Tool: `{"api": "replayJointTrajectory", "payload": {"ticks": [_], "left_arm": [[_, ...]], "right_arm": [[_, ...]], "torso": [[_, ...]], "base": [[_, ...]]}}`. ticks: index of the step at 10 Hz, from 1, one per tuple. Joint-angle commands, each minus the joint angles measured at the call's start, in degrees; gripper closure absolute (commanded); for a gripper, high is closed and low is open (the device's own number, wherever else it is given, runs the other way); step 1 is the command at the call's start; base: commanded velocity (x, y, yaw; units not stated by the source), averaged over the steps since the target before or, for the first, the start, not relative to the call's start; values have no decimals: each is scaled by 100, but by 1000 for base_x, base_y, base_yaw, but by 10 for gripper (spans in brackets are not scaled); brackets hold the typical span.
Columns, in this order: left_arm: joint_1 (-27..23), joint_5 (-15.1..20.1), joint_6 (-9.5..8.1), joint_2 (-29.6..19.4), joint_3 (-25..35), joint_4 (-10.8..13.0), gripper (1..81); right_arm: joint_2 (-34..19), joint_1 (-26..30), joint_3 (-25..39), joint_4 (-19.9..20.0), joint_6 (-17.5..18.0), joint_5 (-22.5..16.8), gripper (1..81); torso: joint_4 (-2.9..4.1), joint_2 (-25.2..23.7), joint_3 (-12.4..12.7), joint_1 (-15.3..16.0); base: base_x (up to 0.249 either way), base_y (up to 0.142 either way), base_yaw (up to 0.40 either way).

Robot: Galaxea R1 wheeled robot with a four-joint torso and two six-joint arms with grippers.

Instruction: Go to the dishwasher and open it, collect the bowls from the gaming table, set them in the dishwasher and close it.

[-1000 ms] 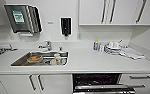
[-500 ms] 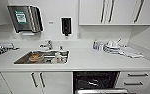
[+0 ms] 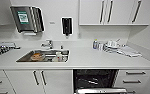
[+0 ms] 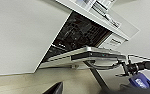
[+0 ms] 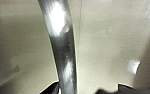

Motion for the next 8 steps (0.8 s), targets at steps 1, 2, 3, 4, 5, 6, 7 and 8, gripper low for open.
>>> {"api": "replayJointTrajectory", "payload": {"ticks": [1, 2, 3, 4, 5, 6, 7, 8], "left_arm": [[-430, -28, -31, -315, 103, 42, 10], [-421, -28, -22, -324, 112, 42, 10], [-412, -28, -31, -342, 120, 121, 10], [-412, -28, -128, -342, 112, 200, 10], [-412, -28, -198, -324, 94, 270, 10], [-412, -28, -268, -289, 103, 358, 10], [-404, -28, -321, -280, 103, 419, 10], [-351, -28, -321, -254, 86, 428, 10]], "right_arm": [[-66, 395, 14, 48, 18, -616, 10], [-4, 342, -57, 39, 18, -616, 10], [84, 272, -136, 31, 18, -616, 10], [198, 210, -276, 31, 18, -616, 10], [295, 140, -399, 39, 18, -607, 10], [452, 79, -531, 39, 9, -528, 10], [514, -18, -575, 39, 9, -413, 10], [620, -106, -707, 39, -9, -255, 10]], "torso": [[0, -2, 0, 0], [0, 0, 0, 0], [0, 0, 0, 0], [0, -2, 0, 0], [0, 0, 0, 0], [0, 0, 0, 0], [0, 0, 0, 0], [0, -2, 0, 0]], "base": [[-72, 0, 0], [-71, 0, 0], [-72, 0, 0], [-81, 0, 0], [-83, 0, 0], [-84, 0, 0], [-84, 0, 0], [-85, 0, 0]]}}
